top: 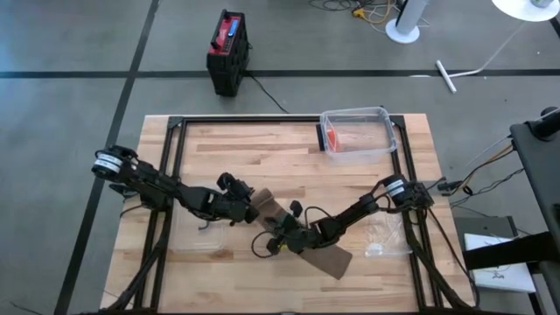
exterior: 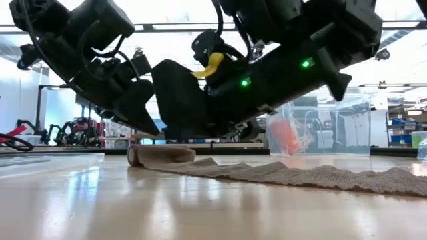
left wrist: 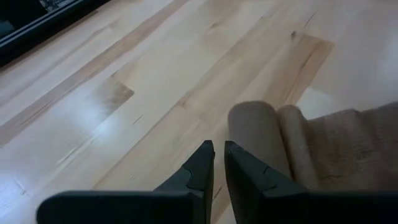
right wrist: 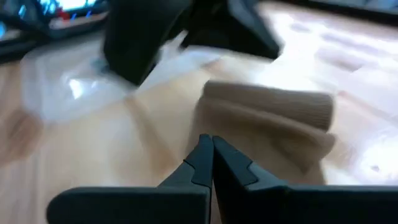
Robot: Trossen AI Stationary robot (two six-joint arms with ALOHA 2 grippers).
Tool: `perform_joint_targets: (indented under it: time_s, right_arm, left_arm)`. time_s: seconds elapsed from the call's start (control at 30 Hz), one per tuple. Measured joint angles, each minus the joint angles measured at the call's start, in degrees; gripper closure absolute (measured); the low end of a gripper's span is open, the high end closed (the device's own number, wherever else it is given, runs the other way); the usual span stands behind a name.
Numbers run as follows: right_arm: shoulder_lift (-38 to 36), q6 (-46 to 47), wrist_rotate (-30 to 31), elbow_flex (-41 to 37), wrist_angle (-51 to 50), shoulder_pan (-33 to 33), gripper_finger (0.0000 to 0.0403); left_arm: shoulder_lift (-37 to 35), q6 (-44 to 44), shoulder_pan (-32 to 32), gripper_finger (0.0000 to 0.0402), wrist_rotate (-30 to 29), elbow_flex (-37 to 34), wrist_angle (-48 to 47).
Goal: Roll bandage
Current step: Roll the brown bandage
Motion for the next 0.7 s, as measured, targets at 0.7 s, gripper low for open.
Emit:
perform_joint_targets:
  time_s: [0.7]
  right_arm:
    - [11.85, 0.11, 1.54, 5.20, 4.21, -4.29, 0.0403]
  left_arm:
    - [-0.24, 14.27, 3.95, 0.0379, 18.88, -2.86, 9.48]
